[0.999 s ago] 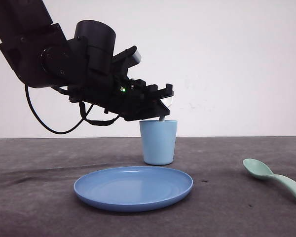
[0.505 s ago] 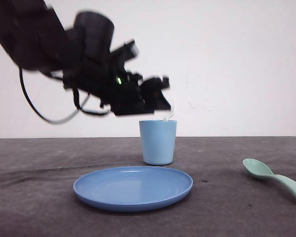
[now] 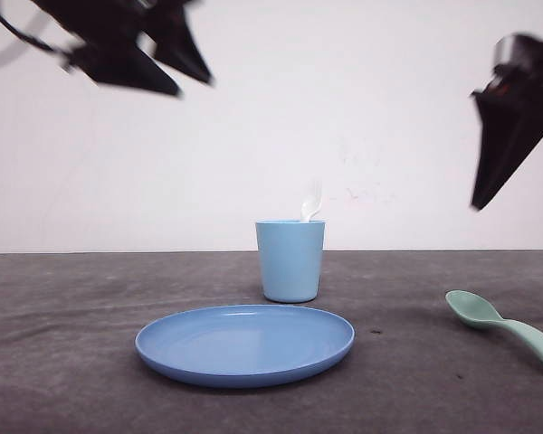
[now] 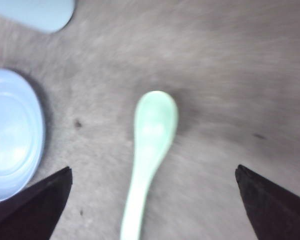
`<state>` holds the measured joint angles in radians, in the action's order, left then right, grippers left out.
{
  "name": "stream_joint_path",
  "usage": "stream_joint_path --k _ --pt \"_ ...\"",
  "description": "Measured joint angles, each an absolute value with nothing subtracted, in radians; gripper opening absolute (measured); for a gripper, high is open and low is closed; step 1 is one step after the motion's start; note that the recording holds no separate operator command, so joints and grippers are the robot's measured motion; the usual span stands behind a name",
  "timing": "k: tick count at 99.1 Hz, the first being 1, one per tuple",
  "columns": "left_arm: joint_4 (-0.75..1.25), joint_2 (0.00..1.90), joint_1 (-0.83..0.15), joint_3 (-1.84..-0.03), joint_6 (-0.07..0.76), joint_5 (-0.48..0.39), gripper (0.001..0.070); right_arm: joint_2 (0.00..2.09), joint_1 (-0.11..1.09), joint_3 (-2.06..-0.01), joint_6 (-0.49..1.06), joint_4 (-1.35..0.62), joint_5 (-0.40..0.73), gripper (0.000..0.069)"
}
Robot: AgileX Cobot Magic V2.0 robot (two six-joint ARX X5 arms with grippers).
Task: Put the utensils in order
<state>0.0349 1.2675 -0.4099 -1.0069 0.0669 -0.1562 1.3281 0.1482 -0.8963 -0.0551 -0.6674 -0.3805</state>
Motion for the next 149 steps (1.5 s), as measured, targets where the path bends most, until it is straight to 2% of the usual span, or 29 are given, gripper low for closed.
stream_joint_path --k 18,43,69,98,114,139,149 --pt "0.257 1.102 -0.286 -1.007 0.044 -0.144 0.0274 1.414 0.196 -0.896 -0.056 -0.605 -0.388 0.0660" --pt "0.537 0.956 -0.118 -1.007 0.018 -0.009 0.0274 1.520 0.230 -0.896 -0.060 -0.522 -0.385 0.0614" --pt "0.698 0.915 -0.060 -1.007 0.018 0.003 0.0274 1.570 0.262 -0.896 -0.065 -0.466 -0.335 0.0592" --pt "0.705 0.915 -0.059 -1.007 0.018 0.003 0.0274 1.585 0.288 -0.896 -0.068 -0.439 -0.284 0.0413" --pt "0.705 0.915 -0.059 -1.007 0.018 0.003 0.0274 1.602 0.288 -0.896 -0.068 -0.442 -0.265 0.0355" --pt "0.704 0.915 -0.059 -1.007 0.011 0.003 0.0274 1.612 0.292 -0.896 -0.068 -0.449 -0.257 0.0074" --pt "0.701 0.915 -0.059 -1.007 0.009 0.003 0.0274 1.612 0.294 -0.896 -0.069 -0.447 -0.257 0.0033"
